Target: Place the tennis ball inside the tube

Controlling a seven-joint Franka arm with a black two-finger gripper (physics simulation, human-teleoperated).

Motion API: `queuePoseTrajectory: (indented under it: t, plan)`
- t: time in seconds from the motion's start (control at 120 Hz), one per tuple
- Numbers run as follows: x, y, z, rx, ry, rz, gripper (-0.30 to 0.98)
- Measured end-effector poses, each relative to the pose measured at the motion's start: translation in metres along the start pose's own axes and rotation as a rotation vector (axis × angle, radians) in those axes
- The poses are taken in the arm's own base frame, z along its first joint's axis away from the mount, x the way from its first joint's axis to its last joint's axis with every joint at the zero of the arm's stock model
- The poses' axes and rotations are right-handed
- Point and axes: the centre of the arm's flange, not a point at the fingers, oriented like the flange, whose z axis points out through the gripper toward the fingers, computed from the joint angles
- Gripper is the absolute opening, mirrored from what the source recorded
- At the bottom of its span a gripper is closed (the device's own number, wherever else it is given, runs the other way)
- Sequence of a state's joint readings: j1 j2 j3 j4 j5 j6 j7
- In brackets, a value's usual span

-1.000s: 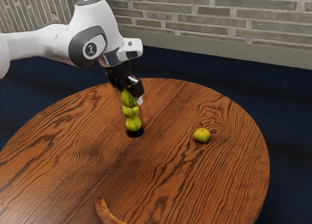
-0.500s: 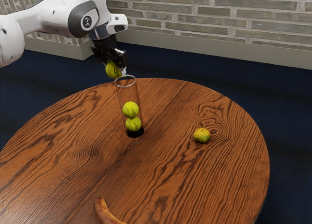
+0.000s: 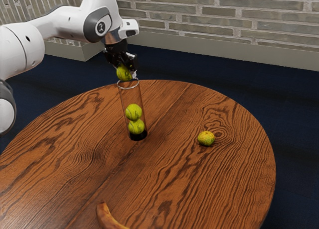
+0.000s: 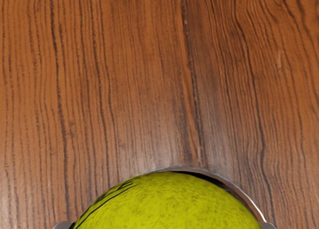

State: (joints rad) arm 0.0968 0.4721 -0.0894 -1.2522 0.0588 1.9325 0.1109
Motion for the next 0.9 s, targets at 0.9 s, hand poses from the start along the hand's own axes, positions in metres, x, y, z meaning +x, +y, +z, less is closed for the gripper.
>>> queuePoseTrajectory:
  t: [0.9]
  plan:
    - [-0.108,0.061,-0.163,-0.022,-0.04,0.041,0.68]
